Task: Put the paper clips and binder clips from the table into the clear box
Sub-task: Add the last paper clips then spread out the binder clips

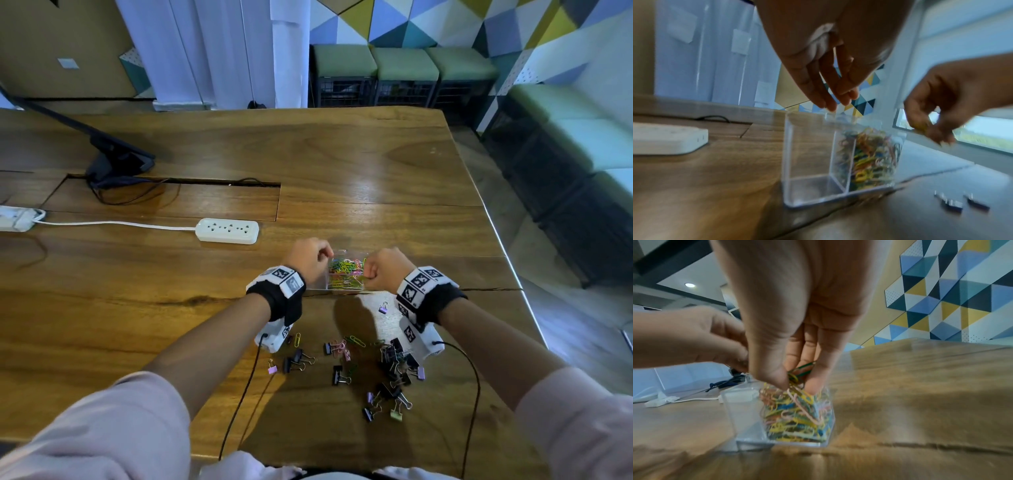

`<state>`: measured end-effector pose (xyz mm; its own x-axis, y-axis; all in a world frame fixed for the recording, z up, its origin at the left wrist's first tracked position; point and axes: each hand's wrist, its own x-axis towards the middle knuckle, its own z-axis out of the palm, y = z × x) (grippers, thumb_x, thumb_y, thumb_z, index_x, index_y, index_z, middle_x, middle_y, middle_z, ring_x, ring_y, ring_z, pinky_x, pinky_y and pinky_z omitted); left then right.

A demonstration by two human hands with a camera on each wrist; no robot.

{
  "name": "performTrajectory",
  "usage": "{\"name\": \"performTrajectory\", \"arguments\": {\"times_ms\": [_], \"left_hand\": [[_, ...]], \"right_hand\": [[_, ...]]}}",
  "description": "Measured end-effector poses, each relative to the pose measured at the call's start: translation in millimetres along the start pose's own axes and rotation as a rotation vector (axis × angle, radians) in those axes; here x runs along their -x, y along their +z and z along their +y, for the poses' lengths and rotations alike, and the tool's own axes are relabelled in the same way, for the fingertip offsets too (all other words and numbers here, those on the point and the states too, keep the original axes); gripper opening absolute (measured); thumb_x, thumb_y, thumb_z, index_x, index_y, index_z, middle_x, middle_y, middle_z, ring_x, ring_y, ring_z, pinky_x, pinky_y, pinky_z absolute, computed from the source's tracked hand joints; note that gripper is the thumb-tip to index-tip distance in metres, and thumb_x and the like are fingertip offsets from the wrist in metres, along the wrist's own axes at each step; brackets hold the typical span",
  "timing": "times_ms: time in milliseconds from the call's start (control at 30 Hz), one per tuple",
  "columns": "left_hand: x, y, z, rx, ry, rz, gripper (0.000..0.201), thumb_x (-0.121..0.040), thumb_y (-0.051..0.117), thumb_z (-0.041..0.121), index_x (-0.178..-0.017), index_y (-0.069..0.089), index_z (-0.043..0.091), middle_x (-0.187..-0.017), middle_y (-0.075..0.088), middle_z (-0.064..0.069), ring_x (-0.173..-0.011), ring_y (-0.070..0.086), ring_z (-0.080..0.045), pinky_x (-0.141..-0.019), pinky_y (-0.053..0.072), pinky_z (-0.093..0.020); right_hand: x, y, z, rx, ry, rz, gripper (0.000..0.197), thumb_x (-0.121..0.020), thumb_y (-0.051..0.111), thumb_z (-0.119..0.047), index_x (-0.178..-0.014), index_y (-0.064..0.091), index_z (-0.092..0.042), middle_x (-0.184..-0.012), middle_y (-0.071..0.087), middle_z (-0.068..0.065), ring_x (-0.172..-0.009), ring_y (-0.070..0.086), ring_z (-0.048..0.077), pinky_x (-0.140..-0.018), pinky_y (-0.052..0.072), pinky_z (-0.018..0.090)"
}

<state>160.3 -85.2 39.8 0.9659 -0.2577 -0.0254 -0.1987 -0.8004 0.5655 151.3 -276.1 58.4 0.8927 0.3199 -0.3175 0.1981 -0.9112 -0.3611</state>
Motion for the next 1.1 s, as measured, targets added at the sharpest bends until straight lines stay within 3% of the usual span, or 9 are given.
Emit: {"name": "performTrajectory", "arguments": {"times_ms": [67,133,233,367,633,767,867,1000,1100], "left_hand": [[9.1,4.1,-6.4,-0.159,0.008,-0.038,0.022,-0.093,0.049,0.024,-0.106,0.064,0.016,-0.107,0.064,-0.002,-0.1,0.06,-0.019,-0.087,0.05,-0.03],[16.4,10.3,-9.4,-0.312,0.013,-0.099,0.039,-0.093,0.045,0.044,-0.121,0.055,0.018,-0.123,0.059,-0.002,-0.117,0.053,-0.022,-0.098,0.045,-0.035],[22.4,17.6,-10.6,-0.445,-0.023,-0.194,0.054,-0.093,0.04,0.054,-0.131,0.049,0.018,-0.141,0.047,-0.004,-0.134,0.039,-0.025,-0.11,0.029,-0.041],[24.6,27.6,-12.4,-0.436,0.007,-0.153,0.039,-0.096,0.042,0.041,-0.121,0.057,0.016,-0.131,0.052,-0.003,-0.123,0.046,-0.02,-0.106,0.036,-0.035],[25.9,26.8,-7.1,-0.393,0.105,-0.141,0.037,-0.093,0.05,0.017,-0.13,0.051,0.013,-0.135,0.043,-0.006,-0.127,0.039,-0.023,-0.107,0.036,-0.036],[25.6,21.7,-1.8,-0.425,0.163,-0.187,0.046,-0.092,0.048,0.01,-0.137,0.043,0.019,-0.145,0.033,-0.004,-0.134,0.033,-0.024,-0.113,0.028,-0.046],[25.4,20.8,2.9,-0.483,0.165,-0.268,0.054,-0.093,0.045,0.006,-0.144,0.031,0.02,-0.153,0.023,-0.001,-0.139,0.025,-0.023,-0.113,0.022,-0.051],[25.9,21.2,2.8,-0.46,0.169,-0.251,0.059,-0.092,0.045,0.004,-0.146,0.025,0.019,-0.153,0.024,0.0,-0.141,0.022,-0.022,-0.112,0.023,-0.051],[29.5,21.8,-1.7,-0.41,0.211,-0.156,0.059,-0.09,0.047,0.003,-0.144,0.03,0.018,-0.15,0.03,-0.004,-0.138,0.027,-0.023,-0.114,0.027,-0.045]], "right_hand": [[-7.5,-7.0,-3.1,0.003,0.014,0.071,0.01,-0.075,0.072,-0.015,-0.076,0.063,-0.015,-0.077,0.062,-0.003,-0.075,0.06,0.011,-0.081,0.054,0.026],[-12.4,-9.8,-6.7,0.01,0.021,0.111,0.01,-0.076,0.072,-0.015,-0.082,0.065,-0.012,-0.079,0.063,-0.002,-0.076,0.06,0.013,-0.082,0.054,0.029],[-14.9,-8.9,-14.1,0.043,0.003,0.139,0.009,-0.08,0.067,-0.013,-0.087,0.064,-0.009,-0.09,0.067,0.005,-0.085,0.063,0.019,-0.084,0.053,0.033],[-17.5,2.3,-19.1,0.078,0.006,0.128,0.011,-0.084,0.064,-0.012,-0.094,0.063,-0.008,-0.096,0.066,0.007,-0.088,0.062,0.021,-0.084,0.053,0.032],[-17.3,13.8,-11.7,-0.041,0.014,0.171,0.024,-0.084,0.061,-0.001,-0.103,0.067,-0.014,-0.109,0.067,0.004,-0.101,0.063,0.018,-0.092,0.051,0.031],[-12.3,17.4,-7.7,-0.109,-0.019,0.27,0.031,-0.083,0.05,0.007,-0.095,0.068,-0.014,-0.102,0.069,0.006,-0.094,0.065,0.02,-0.084,0.054,0.031],[-6.5,18.0,-9.0,-0.054,-0.05,0.209,0.03,-0.084,0.048,0.007,-0.098,0.064,-0.014,-0.097,0.068,0.008,-0.08,0.064,0.02,-0.076,0.055,0.03],[-0.6,18.7,-6.7,-0.054,-0.069,0.153,0.033,-0.083,0.048,0.008,-0.105,0.058,-0.014,-0.113,0.064,0.009,-0.07,0.058,0.013,-0.067,0.05,0.023],[5.1,19.0,5.4,-0.207,-0.065,0.249,0.033,-0.08,0.048,0.009,-0.1,0.055,-0.016,-0.114,0.061,0.006,-0.086,0.059,0.013,-0.079,0.05,0.025]]}}
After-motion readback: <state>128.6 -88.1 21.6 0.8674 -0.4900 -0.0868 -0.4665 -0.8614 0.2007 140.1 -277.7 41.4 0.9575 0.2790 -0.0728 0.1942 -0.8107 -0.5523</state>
